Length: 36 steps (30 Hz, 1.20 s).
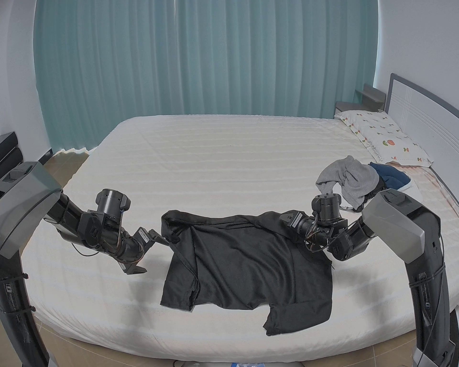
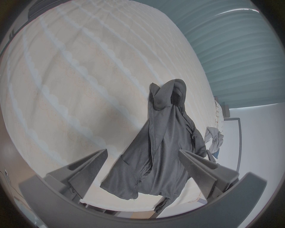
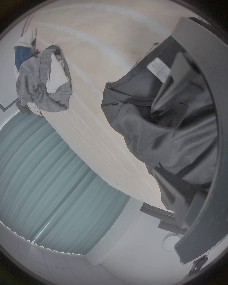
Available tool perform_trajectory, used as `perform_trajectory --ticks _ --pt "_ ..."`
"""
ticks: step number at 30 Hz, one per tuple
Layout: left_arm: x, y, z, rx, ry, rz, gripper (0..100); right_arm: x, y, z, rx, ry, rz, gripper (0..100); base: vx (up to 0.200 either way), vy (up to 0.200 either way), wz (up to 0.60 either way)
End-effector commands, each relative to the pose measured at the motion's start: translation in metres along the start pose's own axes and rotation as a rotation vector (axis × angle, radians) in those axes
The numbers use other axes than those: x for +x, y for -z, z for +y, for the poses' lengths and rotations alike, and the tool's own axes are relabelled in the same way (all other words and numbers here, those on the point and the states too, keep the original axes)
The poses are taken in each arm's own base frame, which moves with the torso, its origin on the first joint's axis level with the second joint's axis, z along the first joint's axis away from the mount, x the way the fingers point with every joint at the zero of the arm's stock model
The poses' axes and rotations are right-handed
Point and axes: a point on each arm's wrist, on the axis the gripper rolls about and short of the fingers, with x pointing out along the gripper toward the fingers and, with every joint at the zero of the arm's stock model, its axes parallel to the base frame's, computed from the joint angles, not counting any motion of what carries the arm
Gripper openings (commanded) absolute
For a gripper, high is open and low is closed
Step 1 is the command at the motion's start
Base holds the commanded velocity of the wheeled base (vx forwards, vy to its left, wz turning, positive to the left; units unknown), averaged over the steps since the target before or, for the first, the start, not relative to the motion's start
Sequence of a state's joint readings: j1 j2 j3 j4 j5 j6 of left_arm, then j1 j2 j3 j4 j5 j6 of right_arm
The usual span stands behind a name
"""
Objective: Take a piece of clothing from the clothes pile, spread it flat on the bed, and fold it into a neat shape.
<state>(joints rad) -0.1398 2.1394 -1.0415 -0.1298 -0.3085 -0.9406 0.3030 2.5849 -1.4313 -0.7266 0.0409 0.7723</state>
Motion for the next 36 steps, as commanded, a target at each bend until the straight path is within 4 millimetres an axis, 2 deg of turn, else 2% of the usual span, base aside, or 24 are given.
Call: perform_trajectory --ticks 1,7,9,10,14,18,22,23,26,29,33,36 --pt "-0.001 0.006 0.002 -0.010 0.006 0.005 100 0.018 -0.011 -0.004 -0.012 -0.014 -0.053 0 0.000 0.000 0.00" --pt "0.003 0.006 0.004 -0.026 -0.001 0.010 100 0.028 -0.063 0.009 -0.015 -0.008 -0.260 0 0.000 0.000 0.00" --pt "0.003 0.006 0.004 -0.025 -0.002 0.012 100 0.031 -0.074 0.010 -0.014 -0.010 -0.295 0 0.000 0.000 0.00" --pt "0.003 0.006 0.004 -0.025 -0.001 0.011 100 0.036 -0.088 0.013 -0.012 -0.026 -0.341 0 0.000 0.000 0.00" --pt "0.003 0.007 0.004 -0.024 -0.003 0.010 100 0.044 -0.085 0.004 -0.012 -0.014 -0.340 0 0.000 0.000 0.00" --pt "0.004 0.009 0.004 -0.022 -0.009 0.012 100 0.057 -0.063 -0.010 -0.022 0.002 -0.325 0 0.000 0.000 0.00" --pt "0.004 0.010 0.005 -0.021 -0.011 0.014 100 0.065 -0.051 -0.023 -0.041 0.026 -0.303 0 0.000 0.000 0.00" --pt "0.004 0.010 0.005 -0.020 -0.010 0.016 100 0.068 -0.046 -0.028 -0.047 0.038 -0.291 100 0.000 0.000 0.00" --pt "0.004 0.010 0.005 -0.020 -0.010 0.016 100 0.069 -0.043 -0.029 -0.046 0.042 -0.283 100 0.000 0.000 0.00" --pt "0.004 0.010 0.005 -0.019 -0.012 0.017 100 0.059 -0.059 -0.013 -0.042 0.015 -0.316 100 0.000 0.000 0.00" --pt "0.004 0.011 0.005 -0.019 -0.014 0.019 100 0.025 -0.072 -0.003 -0.029 0.036 -0.280 100 0.000 0.000 0.00" --pt "0.004 0.011 0.006 -0.021 -0.015 0.017 100 -0.006 -0.064 -0.004 -0.017 0.060 -0.202 100 0.000 0.000 0.00"
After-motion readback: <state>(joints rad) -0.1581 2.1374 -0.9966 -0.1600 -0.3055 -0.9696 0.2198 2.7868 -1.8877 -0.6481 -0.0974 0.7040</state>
